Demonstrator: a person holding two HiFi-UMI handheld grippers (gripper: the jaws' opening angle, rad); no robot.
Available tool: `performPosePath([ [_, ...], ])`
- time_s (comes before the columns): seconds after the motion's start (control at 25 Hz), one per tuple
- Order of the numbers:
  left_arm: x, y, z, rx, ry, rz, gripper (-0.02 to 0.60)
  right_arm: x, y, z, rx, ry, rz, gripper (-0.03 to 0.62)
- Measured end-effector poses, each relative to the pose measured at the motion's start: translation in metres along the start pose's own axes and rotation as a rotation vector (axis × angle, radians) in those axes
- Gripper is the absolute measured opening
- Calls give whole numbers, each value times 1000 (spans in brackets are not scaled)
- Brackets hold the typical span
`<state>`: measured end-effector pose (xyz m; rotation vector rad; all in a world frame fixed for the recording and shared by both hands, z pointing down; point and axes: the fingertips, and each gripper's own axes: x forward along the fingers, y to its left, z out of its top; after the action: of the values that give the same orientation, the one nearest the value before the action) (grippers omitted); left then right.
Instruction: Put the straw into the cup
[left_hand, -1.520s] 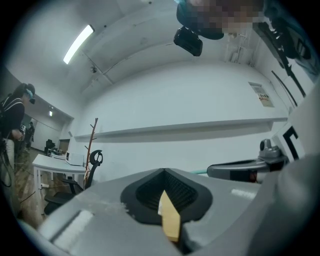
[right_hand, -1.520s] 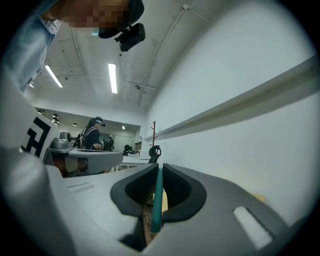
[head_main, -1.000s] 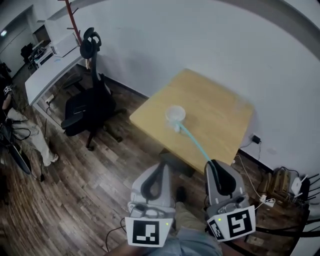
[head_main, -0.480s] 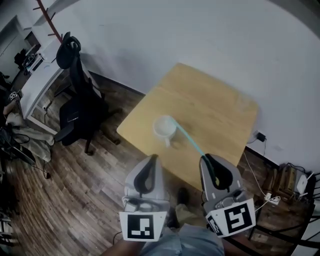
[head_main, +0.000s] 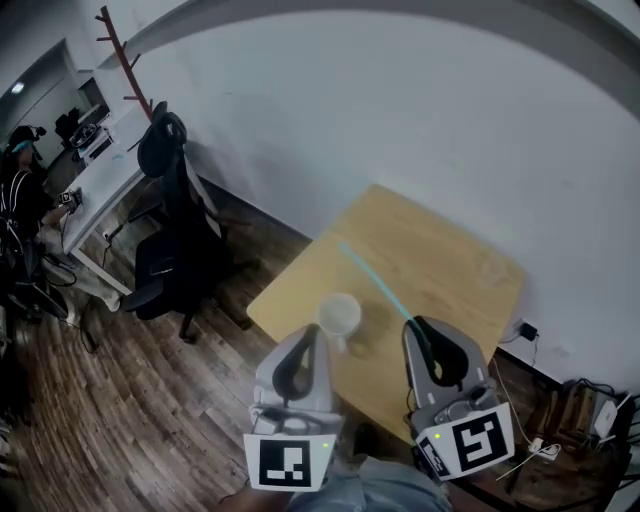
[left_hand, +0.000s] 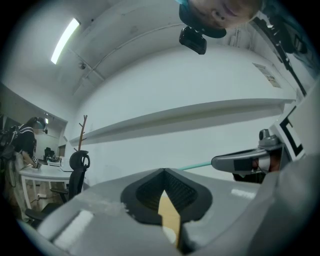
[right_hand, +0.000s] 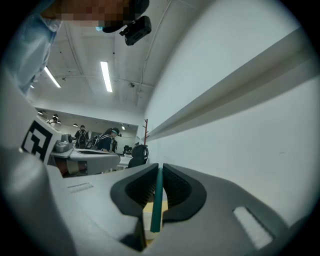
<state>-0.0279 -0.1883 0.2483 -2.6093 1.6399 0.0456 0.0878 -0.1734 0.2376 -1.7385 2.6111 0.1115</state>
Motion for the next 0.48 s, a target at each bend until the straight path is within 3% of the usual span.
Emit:
performPosePath([
  [0.16,8,9,-3,-16,-3,11,17,8,1,-5,-5,24,10,35],
  [0.48,19,18,-34,-59,85,-13,17,17,8,-47,43,142,10,35],
])
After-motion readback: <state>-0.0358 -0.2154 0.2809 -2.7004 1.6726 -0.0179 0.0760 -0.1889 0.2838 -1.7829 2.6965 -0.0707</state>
